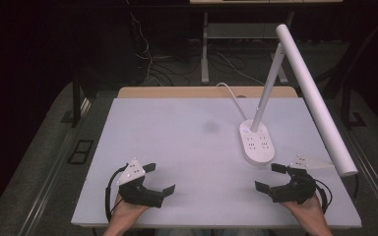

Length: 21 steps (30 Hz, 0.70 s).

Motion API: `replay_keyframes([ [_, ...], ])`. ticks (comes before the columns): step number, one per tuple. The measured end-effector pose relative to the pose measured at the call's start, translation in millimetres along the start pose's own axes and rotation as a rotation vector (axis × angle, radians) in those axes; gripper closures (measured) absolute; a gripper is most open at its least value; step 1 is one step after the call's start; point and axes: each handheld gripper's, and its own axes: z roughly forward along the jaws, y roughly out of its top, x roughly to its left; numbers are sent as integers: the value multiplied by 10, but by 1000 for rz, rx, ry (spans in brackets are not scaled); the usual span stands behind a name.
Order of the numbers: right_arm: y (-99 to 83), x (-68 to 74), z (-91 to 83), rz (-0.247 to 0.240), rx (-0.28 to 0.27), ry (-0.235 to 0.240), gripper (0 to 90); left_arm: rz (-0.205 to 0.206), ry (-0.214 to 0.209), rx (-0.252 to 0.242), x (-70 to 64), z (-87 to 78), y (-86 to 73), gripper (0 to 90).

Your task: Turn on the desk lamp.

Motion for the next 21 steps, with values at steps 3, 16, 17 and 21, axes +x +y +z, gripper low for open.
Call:
replay_keyframes([
  [3,9,13,-17,6,0,3,4,-1,-3,-3,-3,-10,-3,0],
  [16,22,15,-13,-9,52,4,4,-3,-28,4,34,-2,17,0],
  [17,24,15,-13,-12,53,3,4,-3,-28,4,34,-2,17,0],
  [21,37,14,-11,-18,61,-4,4,-3,-33,12,31,-5,22,0],
])
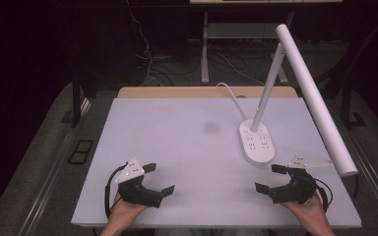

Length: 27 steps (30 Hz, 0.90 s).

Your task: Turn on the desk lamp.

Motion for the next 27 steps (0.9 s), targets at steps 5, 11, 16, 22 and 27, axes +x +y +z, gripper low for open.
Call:
replay_keyframes([
  [5,29,-15,-16,1,8,1,4,5,-16,15,-25,10,19,0],
  [11,74,-41,-32,3,31,10,4,21,-15,35,-37,12,50,0],
  [16,116,-53,-39,0,34,13,4,23,-14,34,-39,-1,73,0],
  [22,167,-56,-62,-2,48,18,4,21,-9,37,-41,-9,82,0],
  [27,230,-107,-102,-15,33,7,4,20,-6,38,-16,-22,88,0],
])
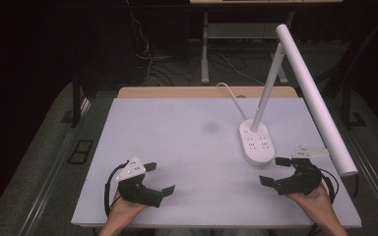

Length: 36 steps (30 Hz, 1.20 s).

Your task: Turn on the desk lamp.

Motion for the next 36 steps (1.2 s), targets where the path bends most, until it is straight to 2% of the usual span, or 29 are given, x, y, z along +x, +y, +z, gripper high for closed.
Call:
replay_keyframes([
  [5,68,-57,-25,-11,-2,-7,4,-9,1,-4,9,-9,4,0],
  [23,349,-218,-63,-36,22,-20,5,3,2,7,-1,18,-4,0],
  [36,500,-313,-14,-55,47,-26,5,7,-4,16,1,29,-14,0],
])
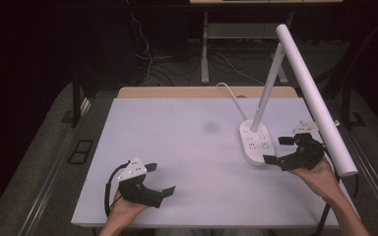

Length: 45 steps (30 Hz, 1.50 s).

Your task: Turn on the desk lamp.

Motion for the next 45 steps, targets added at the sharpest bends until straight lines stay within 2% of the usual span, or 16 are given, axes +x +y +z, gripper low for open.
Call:
replay_keyframes([
  [11,50,-139,66,2,13,-8,5,10,-14,10,-27,19,-1,0],
  [22,101,-368,94,38,10,-36,5,10,-25,12,-24,27,-5,0],
  [37,181,-644,184,60,22,-64,5,2,-20,3,-14,28,-17,0],
  [39,191,-698,214,77,28,-69,16,4,-20,7,-14,30,-16,0],
  [40,191,-741,227,81,28,-62,87,3,-20,5,-16,34,-18,0],
  [45,187,-844,275,81,9,-80,262,15,-23,20,-20,38,-20,0],
])
